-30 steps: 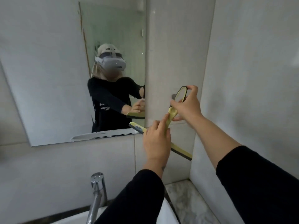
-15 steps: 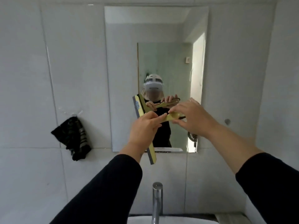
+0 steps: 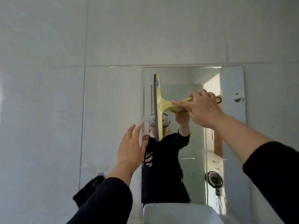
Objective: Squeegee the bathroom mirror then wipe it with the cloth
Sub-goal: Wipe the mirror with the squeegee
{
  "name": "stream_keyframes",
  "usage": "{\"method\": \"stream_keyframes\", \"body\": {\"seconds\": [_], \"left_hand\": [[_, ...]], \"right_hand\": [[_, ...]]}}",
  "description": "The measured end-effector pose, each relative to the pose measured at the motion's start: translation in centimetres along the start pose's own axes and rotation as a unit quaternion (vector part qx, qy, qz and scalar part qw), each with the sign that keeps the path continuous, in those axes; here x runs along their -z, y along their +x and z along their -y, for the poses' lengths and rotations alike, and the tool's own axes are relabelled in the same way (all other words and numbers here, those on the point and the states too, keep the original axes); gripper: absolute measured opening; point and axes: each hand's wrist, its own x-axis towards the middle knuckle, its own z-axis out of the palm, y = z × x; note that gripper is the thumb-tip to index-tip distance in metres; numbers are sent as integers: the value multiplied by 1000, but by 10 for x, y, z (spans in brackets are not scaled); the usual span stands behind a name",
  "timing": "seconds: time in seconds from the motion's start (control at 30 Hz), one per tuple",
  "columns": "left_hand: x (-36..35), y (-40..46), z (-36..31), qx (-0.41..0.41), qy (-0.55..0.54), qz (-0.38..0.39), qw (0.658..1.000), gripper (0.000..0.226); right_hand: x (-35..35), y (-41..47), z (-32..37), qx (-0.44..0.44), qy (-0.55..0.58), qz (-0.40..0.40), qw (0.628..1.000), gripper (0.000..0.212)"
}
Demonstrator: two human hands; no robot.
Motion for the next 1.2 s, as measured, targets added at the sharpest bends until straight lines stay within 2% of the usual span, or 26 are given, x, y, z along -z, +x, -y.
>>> {"method": "stream_keyframes", "body": {"seconds": [0.1,0.27,0.4,0.53,0.77,1.0,1.2], "left_hand": [[-21,9,6,19,13,57,998,78],[-45,17,12,40,22,58,997,98],[-51,16,14,41,48,58,996,99],[-48,15,15,43,52,77,995,97],[-44,11,12,60,60,86,993,90],[-52,13,-4,80,52,90,991,104],[-58,14,-4,110,53,84,989,114]], "right_hand": [[-10,37,-1,-35,-2,-29,999,46],[-31,75,15,-42,-18,-65,997,54],[-46,86,21,-31,-30,-98,994,51],[-49,81,21,-23,-24,-92,995,46],[-36,58,8,-24,-43,-68,996,53],[-28,76,26,6,-64,-46,997,59],[-38,85,31,-7,-36,-3,999,51]]}}
